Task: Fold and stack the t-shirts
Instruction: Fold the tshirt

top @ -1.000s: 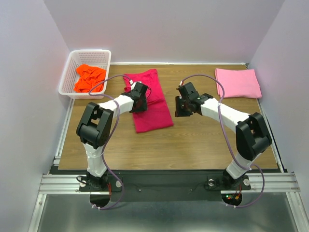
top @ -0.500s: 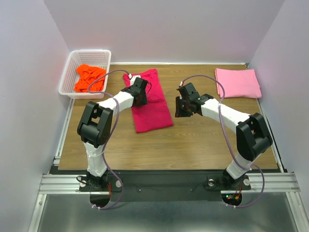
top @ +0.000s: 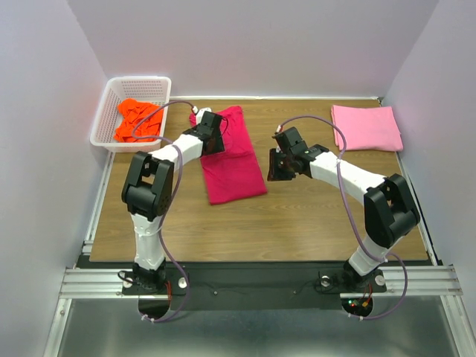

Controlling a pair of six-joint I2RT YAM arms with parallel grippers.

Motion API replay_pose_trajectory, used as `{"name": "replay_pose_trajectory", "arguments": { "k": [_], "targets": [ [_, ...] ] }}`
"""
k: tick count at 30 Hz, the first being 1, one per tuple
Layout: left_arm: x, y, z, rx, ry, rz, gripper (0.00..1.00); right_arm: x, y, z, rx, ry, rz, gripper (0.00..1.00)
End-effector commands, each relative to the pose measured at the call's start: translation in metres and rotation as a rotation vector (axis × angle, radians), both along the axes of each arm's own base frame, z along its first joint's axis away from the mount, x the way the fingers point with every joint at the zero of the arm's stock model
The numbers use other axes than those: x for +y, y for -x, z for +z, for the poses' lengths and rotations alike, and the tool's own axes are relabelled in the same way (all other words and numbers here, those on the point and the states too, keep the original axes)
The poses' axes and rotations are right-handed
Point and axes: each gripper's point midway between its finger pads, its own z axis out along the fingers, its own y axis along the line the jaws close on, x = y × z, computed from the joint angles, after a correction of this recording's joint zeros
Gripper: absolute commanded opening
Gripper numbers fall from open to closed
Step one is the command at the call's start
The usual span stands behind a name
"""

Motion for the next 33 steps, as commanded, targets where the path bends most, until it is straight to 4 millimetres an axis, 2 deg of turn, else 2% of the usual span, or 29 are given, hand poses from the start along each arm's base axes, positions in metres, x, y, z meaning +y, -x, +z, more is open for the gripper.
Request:
{"name": "replay_pose_trajectory", "arguments": {
  "k": [1, 3, 4, 5, 6, 7, 8, 10, 11, 13, 14, 16, 18, 20, 21, 23, 24, 25, 26, 27, 28, 30, 31, 32, 33],
  "targets": [
    [0.005, 0.005, 0.079, -0.148, 0.083, 0.007, 0.87, 0.032, -0.009, 0.027, -0.046, -0.144, 0.066, 0.32],
    [0.012, 0.028, 0.089, -0.156, 0.109, 0.008, 0.98, 0.045, -0.011, 0.029, -0.046, -0.204, 0.109, 0.32],
    [0.013, 0.037, 0.09, -0.153, 0.121, 0.008, 0.99, 0.05, -0.011, 0.029, -0.045, -0.221, 0.122, 0.32],
    [0.016, 0.054, 0.076, -0.116, 0.134, 0.003, 0.99, 0.053, -0.016, 0.032, -0.059, -0.248, 0.128, 0.32],
    [0.015, 0.065, 0.089, -0.143, 0.165, -0.012, 0.99, 0.058, -0.015, 0.028, -0.04, -0.275, 0.147, 0.31],
    [0.015, 0.074, 0.087, -0.134, 0.187, -0.024, 0.99, 0.059, -0.016, 0.028, -0.036, -0.295, 0.152, 0.31],
    [0.015, 0.092, 0.08, -0.104, 0.238, -0.027, 0.99, 0.064, -0.021, 0.032, -0.058, -0.333, 0.164, 0.31],
    [0.017, 0.109, 0.068, -0.065, 0.279, -0.028, 0.99, 0.074, -0.015, 0.033, -0.045, -0.413, 0.224, 0.31],
    [0.015, 0.117, 0.064, -0.048, 0.304, -0.047, 0.99, 0.079, -0.022, 0.04, -0.084, -0.454, 0.243, 0.31],
    [0.021, 0.134, 0.05, -0.026, 0.326, -0.013, 0.95, 0.088, -0.018, 0.045, -0.08, -0.521, 0.292, 0.31],
    [0.015, 0.144, 0.046, -0.025, 0.367, -0.046, 0.93, 0.09, -0.024, 0.043, -0.096, -0.543, 0.3, 0.3],
    [0.001, 0.152, 0.049, -0.045, 0.426, -0.101, 0.87, 0.092, -0.021, 0.044, -0.081, -0.59, 0.335, 0.27],
    [-0.016, 0.158, 0.055, -0.08, 0.477, -0.159, 0.86, 0.09, -0.023, 0.041, -0.085, -0.625, 0.346, 0.26],
    [-0.025, 0.16, 0.056, -0.078, 0.514, -0.184, 0.86, 0.087, -0.024, 0.04, -0.088, -0.659, 0.368, 0.26],
    [-0.028, 0.161, 0.053, -0.082, 0.53, -0.198, 0.85, 0.086, -0.021, 0.032, -0.073, -0.664, 0.38, 0.25],
    [-0.035, 0.163, 0.048, -0.087, 0.568, -0.221, 0.82, 0.086, -0.015, 0.031, -0.064, -0.694, 0.421, 0.23],
    [-0.036, 0.164, 0.046, -0.09, 0.578, -0.228, 0.78, 0.084, -0.012, 0.024, -0.051, -0.695, 0.425, 0.21],
    [-0.036, 0.165, 0.042, -0.086, 0.583, -0.226, 0.72, 0.084, -0.01, 0.02, -0.047, -0.699, 0.433, 0.18],
    [-0.035, 0.165, 0.038, -0.084, 0.585, -0.213, 0.61, 0.084, -0.01, 0.021, -0.061, -0.718, 0.453, 0.17],
    [-0.032, 0.168, 0.025, -0.062, 0.575, -0.196, 0.58, 0.083, -0.009, 0.017, -0.05, -0.729, 0.449, 0.17],
    [-0.031, 0.168, 0.018, -0.053, 0.569, -0.187, 0.54, 0.081, -0.005, 0.002, -0.019, -0.729, 0.44, 0.17],
    [-0.031, 0.172, -0.001, -0.008, 0.569, -0.175, 0.46, 0.077, -0.008, -0.013, -0.015, -0.733, 0.423, 0.17],
    [-0.032, 0.174, -0.008, 0.009, 0.572, -0.171, 0.43, 0.075, -0.008, -0.019, -0.007, -0.74, 0.418, 0.17],
    [-0.033, 0.175, -0.014, 0.025, 0.577, -0.168, 0.43, 0.073, -0.006, -0.035, 0.008, -0.741, 0.407, 0.16],
    [-0.031, 0.18, -0.027, 0.058, 0.572, -0.155, 0.4, 0.067, -0.009, -0.042, 0.011, -0.741, 0.387, 0.16]
  ]
}}
